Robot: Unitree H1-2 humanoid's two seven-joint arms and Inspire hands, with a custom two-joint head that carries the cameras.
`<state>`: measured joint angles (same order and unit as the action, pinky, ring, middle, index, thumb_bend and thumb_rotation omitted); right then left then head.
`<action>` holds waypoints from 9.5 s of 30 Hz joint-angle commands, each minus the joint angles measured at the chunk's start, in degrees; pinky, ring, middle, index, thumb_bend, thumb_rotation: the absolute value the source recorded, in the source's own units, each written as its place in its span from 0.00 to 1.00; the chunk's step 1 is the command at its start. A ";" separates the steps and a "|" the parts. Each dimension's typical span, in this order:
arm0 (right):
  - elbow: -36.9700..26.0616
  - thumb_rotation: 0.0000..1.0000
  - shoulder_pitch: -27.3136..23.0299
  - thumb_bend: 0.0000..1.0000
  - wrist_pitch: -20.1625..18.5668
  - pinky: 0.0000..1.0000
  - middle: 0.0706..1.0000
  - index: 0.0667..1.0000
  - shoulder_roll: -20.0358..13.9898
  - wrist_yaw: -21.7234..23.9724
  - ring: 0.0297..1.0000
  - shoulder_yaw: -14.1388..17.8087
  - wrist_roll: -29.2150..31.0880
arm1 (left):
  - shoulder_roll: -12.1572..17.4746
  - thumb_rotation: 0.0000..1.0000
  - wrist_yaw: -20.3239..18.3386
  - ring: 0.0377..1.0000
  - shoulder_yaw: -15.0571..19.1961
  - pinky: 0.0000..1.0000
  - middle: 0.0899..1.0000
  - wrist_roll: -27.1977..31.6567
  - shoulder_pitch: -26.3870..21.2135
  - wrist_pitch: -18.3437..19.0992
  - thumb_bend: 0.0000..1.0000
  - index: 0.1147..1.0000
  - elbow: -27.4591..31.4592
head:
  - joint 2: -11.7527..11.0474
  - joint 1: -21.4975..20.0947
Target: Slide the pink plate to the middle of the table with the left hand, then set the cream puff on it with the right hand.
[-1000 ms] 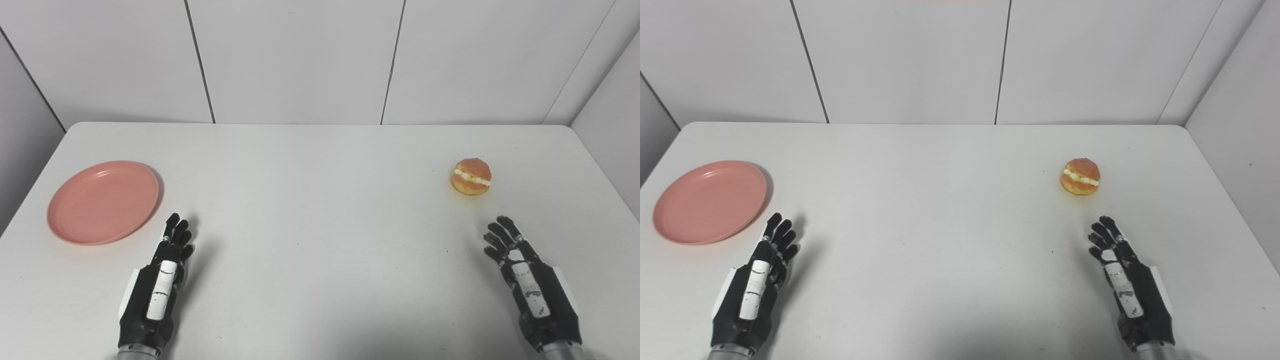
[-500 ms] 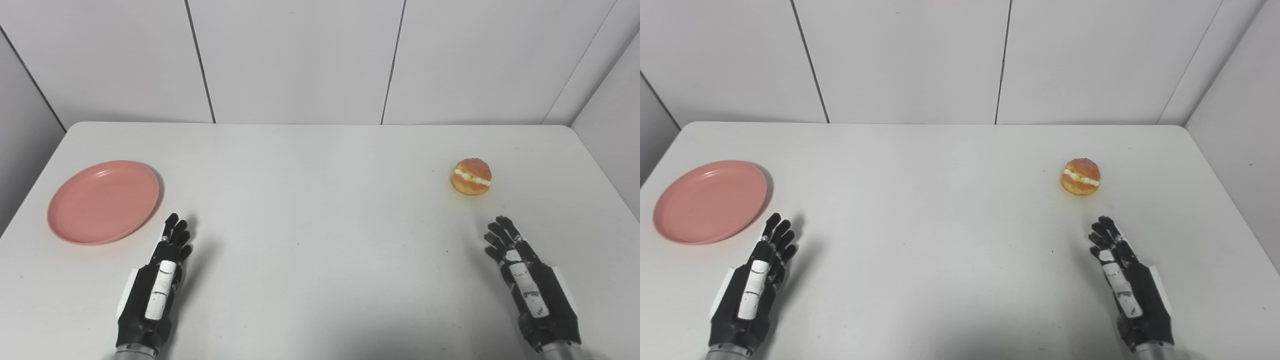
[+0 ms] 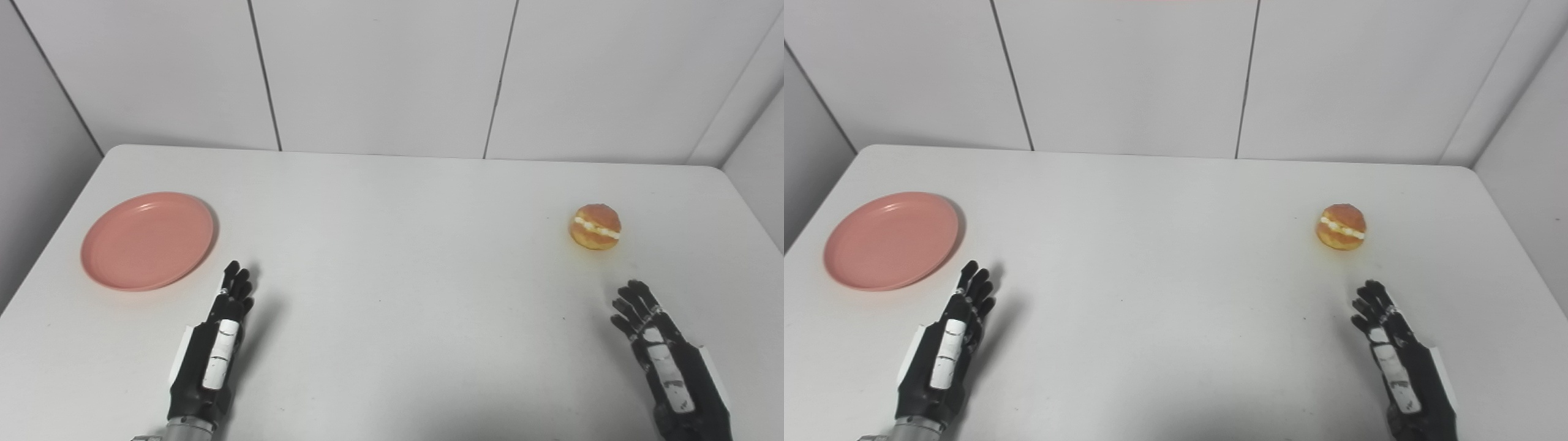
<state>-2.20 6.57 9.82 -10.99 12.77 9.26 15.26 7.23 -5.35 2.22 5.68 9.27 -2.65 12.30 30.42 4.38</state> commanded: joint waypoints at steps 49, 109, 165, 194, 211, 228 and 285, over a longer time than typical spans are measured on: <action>17.98 0.81 -3.33 0.87 10.24 0.95 0.94 0.94 -2.90 7.12 0.94 3.68 5.53 | 0.04 0.85 -0.11 0.84 1.77 0.84 0.83 6.12 -14.50 -4.86 1.00 0.80 0.32 | -8.19 6.14; 18.12 0.83 -3.35 0.95 10.40 0.88 0.90 0.90 -2.74 5.66 0.89 3.51 2.64 | 26.33 0.86 -5.48 0.84 18.62 0.74 0.83 9.01 -42.56 -24.22 1.00 0.91 -57.83 | -7.18 5.47; 19.77 0.84 -4.07 1.00 12.14 0.87 0.89 0.90 -2.25 5.27 0.88 3.02 0.62 | 22.82 0.80 -10.26 0.78 21.04 0.68 0.78 5.33 -43.16 -24.27 1.00 0.87 -73.90 | -6.53 4.02; 17.57 0.85 -3.43 0.97 10.95 0.90 0.89 0.90 -1.94 3.43 0.89 2.51 -1.06 | 16.57 0.84 -16.31 0.89 19.79 0.73 0.86 8.09 -39.77 -24.23 1.00 0.95 -64.71 | -6.19 2.97; 14.08 0.87 -2.16 0.94 10.20 0.90 0.90 0.92 -1.59 1.98 0.89 2.07 -2.69 | 13.31 0.83 -15.21 0.89 16.02 0.75 0.88 8.54 -36.50 -23.58 0.99 0.95 -61.92 | -5.81 2.39; 12.02 0.86 -1.49 0.90 9.44 0.91 0.91 0.92 -1.66 1.08 0.89 1.30 -3.02 | 10.03 0.82 -11.03 0.90 13.10 0.79 0.86 8.19 -32.75 -19.23 1.00 0.94 -53.91 | -5.54 2.02; 10.22 0.86 -1.39 0.86 9.85 0.92 0.92 0.93 -0.87 -0.39 0.91 -0.32 -4.86 | 2.40 0.84 -8.02 0.93 3.31 0.81 0.87 4.18 -34.52 -20.84 1.00 0.90 -53.44 | -5.23 0.11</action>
<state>6.03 2.86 19.60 -14.36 12.88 10.43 10.04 12.54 -12.89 6.78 9.90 -28.58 -21.98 -37.54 25.14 4.48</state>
